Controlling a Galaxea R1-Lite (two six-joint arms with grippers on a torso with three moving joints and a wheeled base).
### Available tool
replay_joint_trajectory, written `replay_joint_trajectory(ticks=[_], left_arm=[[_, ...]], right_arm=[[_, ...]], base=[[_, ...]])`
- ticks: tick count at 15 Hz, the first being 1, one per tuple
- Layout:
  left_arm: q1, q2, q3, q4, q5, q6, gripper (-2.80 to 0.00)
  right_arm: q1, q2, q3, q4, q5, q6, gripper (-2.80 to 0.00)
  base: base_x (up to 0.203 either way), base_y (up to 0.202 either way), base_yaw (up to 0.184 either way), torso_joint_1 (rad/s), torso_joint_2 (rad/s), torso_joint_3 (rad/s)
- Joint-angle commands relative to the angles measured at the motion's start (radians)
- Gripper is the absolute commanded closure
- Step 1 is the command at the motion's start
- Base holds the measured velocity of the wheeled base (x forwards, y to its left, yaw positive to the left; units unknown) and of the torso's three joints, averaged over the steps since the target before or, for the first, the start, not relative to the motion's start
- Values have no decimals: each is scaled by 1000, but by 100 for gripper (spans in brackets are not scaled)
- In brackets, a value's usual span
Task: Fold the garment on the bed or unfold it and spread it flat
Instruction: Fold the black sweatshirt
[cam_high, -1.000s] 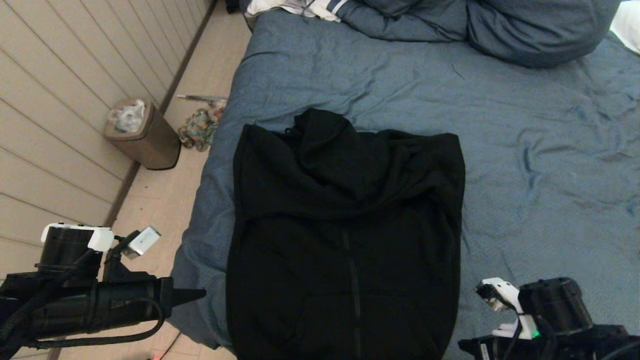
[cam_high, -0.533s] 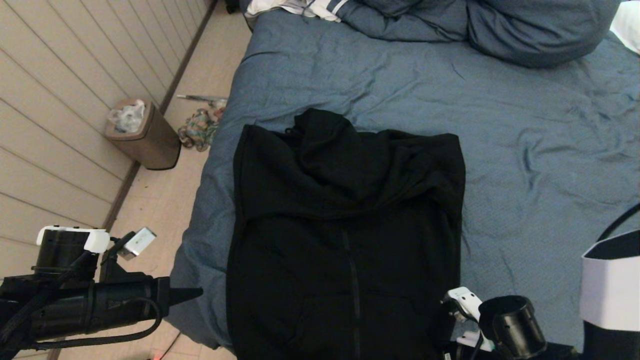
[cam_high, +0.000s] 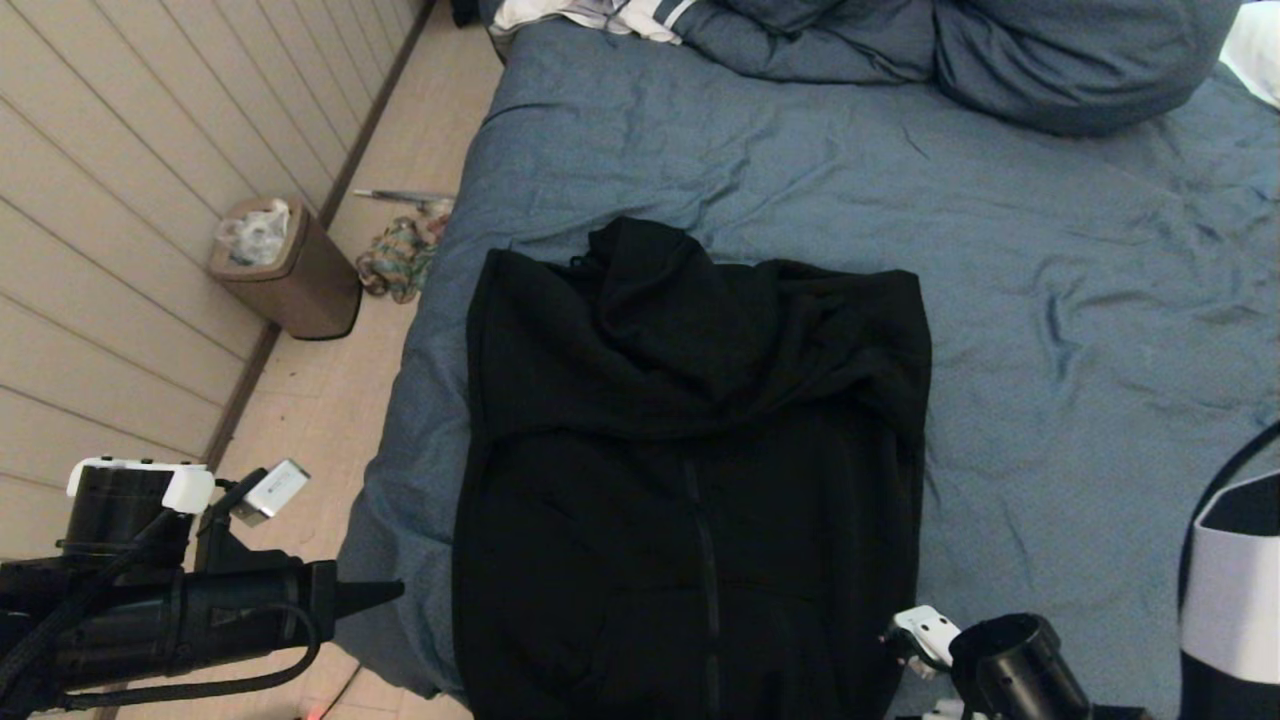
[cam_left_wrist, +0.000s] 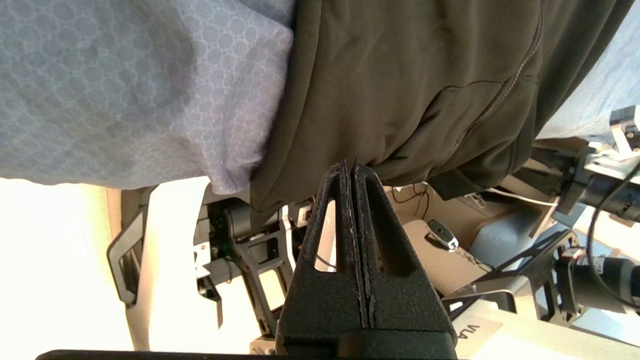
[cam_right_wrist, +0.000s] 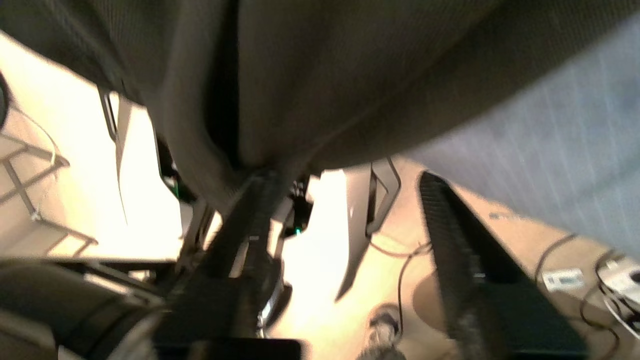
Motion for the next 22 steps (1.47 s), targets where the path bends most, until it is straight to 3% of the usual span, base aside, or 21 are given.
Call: replay_joint_trajectory(ticks=[1,5,10,13,14,19,22], left_arm=[[0,-6,2,-2,-3,-1,0],[0,-5,8,-4,-3,-2,0],[0,6,2,-4,-3,-3,0],[0,9,2,-4,-3,-2,0],[0,7,3,-4,-4,-3,0],[0,1,3,-4,-3,-3,0],[0,9,5,-22,-5,-3,0]], right_arm=[[-2,-46,1,14,0,0,-280],[-3,12,-1,-57,-1,2,-280],[16,307,2,-402,-10,2,-280],[25,318,2,-427,-9,8,-280],[25,316,2,-425,-9,6,0],[24,259,2,-412,-4,8,0],[25,198,2,-335,4,5,0]], base=[[0,0,0,0,0,0],[0,0,0,0,0,0],[0,0,0,0,0,0],[0,0,0,0,0,0],[0,0,0,0,0,0],[0,0,0,0,0,0],[0,0,0,0,0,0]])
